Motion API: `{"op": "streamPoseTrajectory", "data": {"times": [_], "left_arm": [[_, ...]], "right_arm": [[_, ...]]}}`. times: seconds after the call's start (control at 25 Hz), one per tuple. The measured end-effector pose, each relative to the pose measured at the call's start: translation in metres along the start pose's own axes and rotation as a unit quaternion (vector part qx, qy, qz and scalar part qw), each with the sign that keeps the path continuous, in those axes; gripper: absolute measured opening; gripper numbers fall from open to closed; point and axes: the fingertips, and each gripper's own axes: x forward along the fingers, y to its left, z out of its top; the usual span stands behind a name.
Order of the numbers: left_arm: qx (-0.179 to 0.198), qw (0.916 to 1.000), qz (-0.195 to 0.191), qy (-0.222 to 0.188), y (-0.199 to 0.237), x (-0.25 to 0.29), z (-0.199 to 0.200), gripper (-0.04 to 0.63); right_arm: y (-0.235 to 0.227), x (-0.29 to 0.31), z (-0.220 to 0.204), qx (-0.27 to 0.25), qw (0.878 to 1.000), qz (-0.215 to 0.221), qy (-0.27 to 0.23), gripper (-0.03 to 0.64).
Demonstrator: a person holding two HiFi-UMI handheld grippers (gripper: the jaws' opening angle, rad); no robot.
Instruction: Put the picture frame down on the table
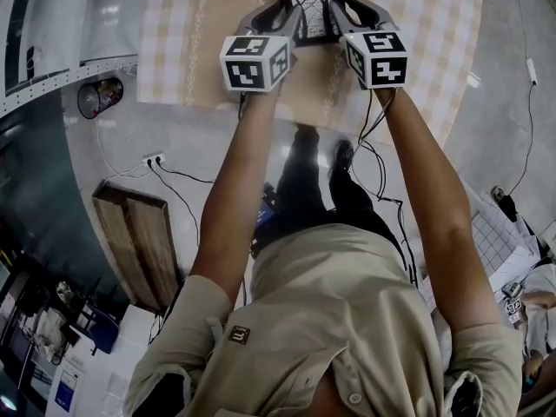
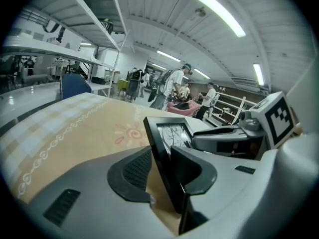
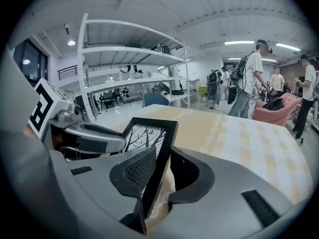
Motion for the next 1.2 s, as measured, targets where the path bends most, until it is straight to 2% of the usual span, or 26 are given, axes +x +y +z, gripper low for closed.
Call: {"op": "streamPoseTrajectory", "data": {"times": [0.28,0.68,1.2], "left_arm": [[0.005,0.9999,0.001,0.012,0.004,0.007,-0.008,0.104],[0.011,0.9999,0.004,0.001,0.002,0.004,-0.005,0.104],[0.027,0.9992,0.01,-0.026,-0.011,-0.021,0.025,0.104]], "right_arm": [[-0.005,0.012,-0.009,0.003,1.0,-0.005,0.013,0.087],[-0.008,0.017,-0.022,-0.02,0.999,-0.02,0.024,0.087],[-0.006,-0.009,0.013,-0.035,0.999,-0.018,-0.011,0.08]]}}
